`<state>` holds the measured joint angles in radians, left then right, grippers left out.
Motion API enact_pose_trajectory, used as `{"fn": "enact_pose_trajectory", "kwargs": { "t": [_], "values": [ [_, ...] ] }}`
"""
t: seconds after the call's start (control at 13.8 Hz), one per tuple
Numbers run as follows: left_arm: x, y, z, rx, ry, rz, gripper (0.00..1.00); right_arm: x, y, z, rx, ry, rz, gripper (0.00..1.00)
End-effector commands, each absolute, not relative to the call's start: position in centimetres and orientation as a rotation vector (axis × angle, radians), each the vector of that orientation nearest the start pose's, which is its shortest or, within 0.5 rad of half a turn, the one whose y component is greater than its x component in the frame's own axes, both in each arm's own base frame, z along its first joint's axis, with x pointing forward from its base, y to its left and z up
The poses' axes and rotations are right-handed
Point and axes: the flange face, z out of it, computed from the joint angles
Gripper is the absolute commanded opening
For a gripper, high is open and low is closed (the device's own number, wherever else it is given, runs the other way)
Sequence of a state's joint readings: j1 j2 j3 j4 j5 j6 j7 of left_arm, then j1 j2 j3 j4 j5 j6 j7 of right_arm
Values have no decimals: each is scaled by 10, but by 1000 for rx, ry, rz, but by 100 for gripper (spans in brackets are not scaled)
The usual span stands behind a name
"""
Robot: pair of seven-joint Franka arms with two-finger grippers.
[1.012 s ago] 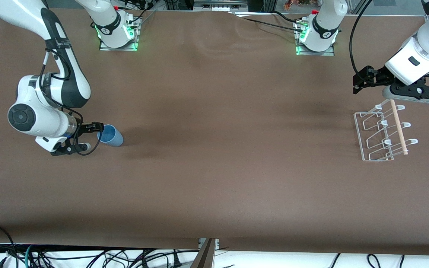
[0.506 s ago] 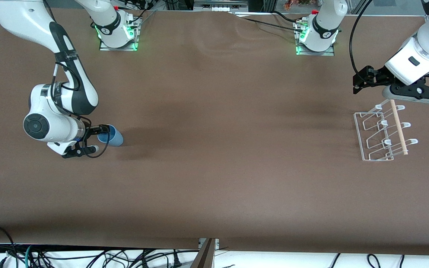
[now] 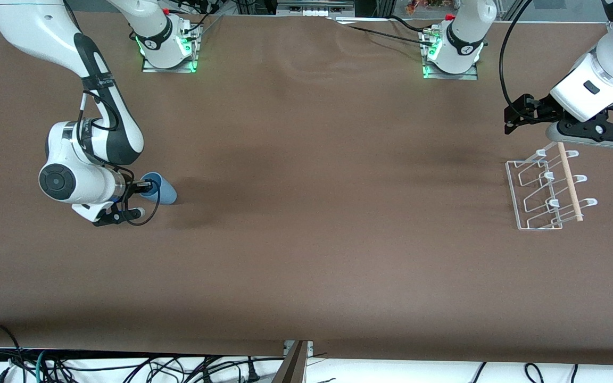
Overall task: Transfer cup to left arm and place on rack
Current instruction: 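Close the right gripper on the blue cup, then lift the cup with the right gripper while the left gripper approaches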
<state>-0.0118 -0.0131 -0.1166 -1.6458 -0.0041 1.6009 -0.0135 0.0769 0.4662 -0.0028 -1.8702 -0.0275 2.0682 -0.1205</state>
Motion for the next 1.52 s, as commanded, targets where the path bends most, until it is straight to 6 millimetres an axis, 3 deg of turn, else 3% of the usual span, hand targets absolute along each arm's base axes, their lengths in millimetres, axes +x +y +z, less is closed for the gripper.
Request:
{"fn": "enact_pose_trajectory", "kwargs": {
  "t": [0.0, 0.29, 0.65, 0.87, 1.01, 1.45],
  "values": [
    [548, -73, 604, -3123, 168, 56, 100, 605, 48, 248, -3122, -336, 417, 0],
    [548, -73, 604, -3122, 168, 58, 100, 616, 77, 272, -3136, -275, 411, 0],
    [549, -75, 602, -3121, 195, 63, 100, 626, 138, 314, -3072, -64, 405, 0],
    [552, -84, 581, -3141, 241, 173, 100, 626, 196, 343, -2959, 91, 422, 0],
    [552, -89, 574, -3180, 286, 219, 100, 622, 240, 350, -2862, 185, 443, 0],
    [571, -111, 531, -3329, 883, 244, 100, 594, 386, 366, -2509, 418, 631, 0]
  ]
}}
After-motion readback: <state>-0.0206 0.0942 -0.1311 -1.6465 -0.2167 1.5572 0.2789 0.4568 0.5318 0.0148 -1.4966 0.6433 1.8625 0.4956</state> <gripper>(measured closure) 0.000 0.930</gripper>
